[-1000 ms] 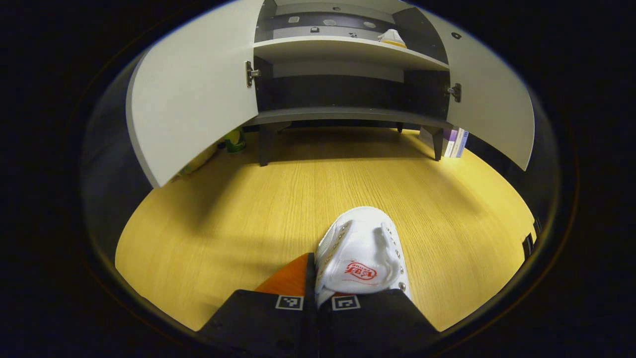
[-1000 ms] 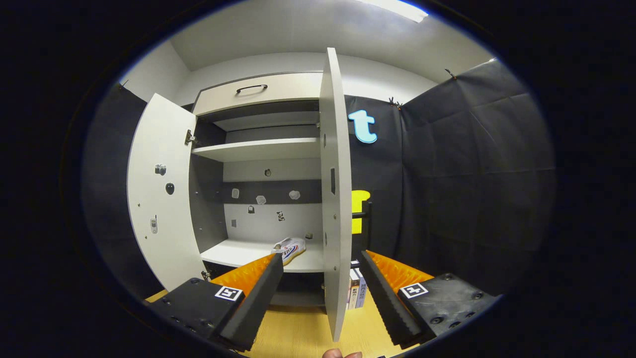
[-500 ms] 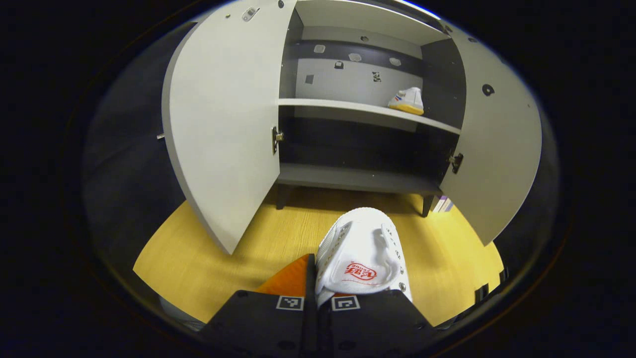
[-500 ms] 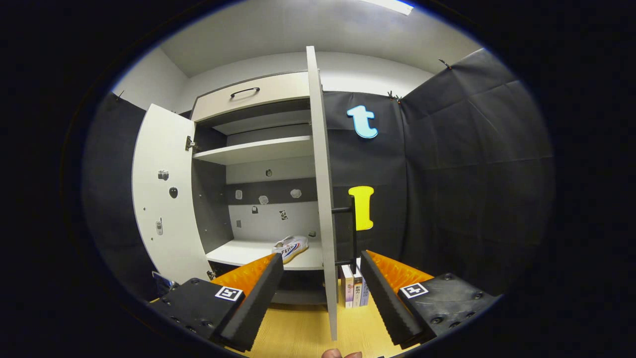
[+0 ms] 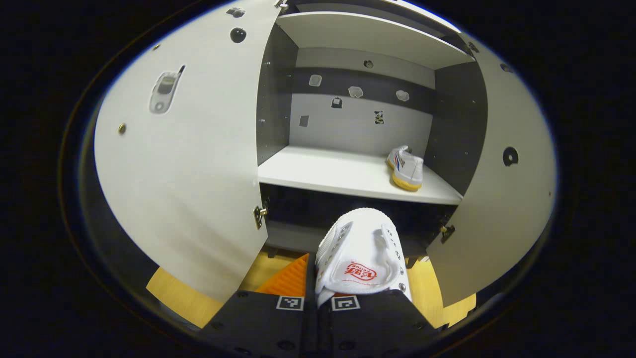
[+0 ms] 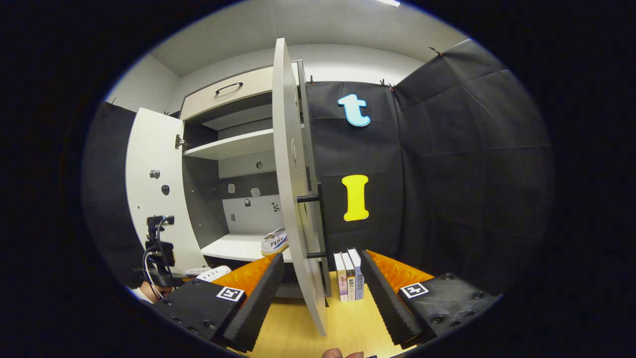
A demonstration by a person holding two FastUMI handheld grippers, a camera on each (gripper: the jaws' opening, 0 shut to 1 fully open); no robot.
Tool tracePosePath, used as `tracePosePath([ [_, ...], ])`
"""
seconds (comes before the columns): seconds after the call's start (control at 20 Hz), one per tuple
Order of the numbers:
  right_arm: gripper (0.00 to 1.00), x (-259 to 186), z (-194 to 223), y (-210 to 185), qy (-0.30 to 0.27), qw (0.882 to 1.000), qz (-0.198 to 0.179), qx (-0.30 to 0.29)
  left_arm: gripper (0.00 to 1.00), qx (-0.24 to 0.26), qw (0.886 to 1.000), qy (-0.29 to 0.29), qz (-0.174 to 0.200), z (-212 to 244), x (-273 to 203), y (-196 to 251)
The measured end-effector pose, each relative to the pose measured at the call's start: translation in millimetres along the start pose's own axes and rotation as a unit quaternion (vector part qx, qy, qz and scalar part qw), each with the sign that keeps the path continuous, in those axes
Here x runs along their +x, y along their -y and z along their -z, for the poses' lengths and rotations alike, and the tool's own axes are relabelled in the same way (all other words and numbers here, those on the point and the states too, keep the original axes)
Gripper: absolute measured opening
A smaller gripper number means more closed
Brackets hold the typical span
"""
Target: Grab one shoe with the right hand and put it into the shoe cabinet, grab the other shoe with the left hand and put it into the shoe cabinet; then close the right door with the right hand and the left door with the left hand.
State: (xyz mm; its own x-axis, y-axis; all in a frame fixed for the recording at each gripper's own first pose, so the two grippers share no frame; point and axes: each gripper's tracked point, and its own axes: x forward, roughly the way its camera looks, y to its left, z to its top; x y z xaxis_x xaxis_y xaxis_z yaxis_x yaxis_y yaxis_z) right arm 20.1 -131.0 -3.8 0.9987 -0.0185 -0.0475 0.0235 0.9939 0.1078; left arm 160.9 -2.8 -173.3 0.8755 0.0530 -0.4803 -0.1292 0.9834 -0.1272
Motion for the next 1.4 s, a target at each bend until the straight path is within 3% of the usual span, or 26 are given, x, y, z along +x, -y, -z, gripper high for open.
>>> tracePosePath([
  [0.5, 0.98, 13, 17, 21, -0.014, 1.0, -0.015, 0.014, 0.06, -0.021, 0.998, 0.025, -0.05, -125, 82, 0],
  [0.7, 0.98, 19, 10, 41, -0.011, 1.0, 0.005, 0.016, 0.06, -0.007, 0.997, 0.02, -0.073, -157, 129, -2],
  [1.0, 0.98, 25, 14, 63, -0.017, 1.0, 0.017, -0.012, 0.06, 0.002, 0.995, 0.019, -0.096, -184, 200, -1],
  [1.4, 0.98, 32, 10, 88, -0.013, 0.998, 0.048, -0.023, 0.06, 0.042, 0.994, -0.01, -0.098, -167, 263, 16],
])
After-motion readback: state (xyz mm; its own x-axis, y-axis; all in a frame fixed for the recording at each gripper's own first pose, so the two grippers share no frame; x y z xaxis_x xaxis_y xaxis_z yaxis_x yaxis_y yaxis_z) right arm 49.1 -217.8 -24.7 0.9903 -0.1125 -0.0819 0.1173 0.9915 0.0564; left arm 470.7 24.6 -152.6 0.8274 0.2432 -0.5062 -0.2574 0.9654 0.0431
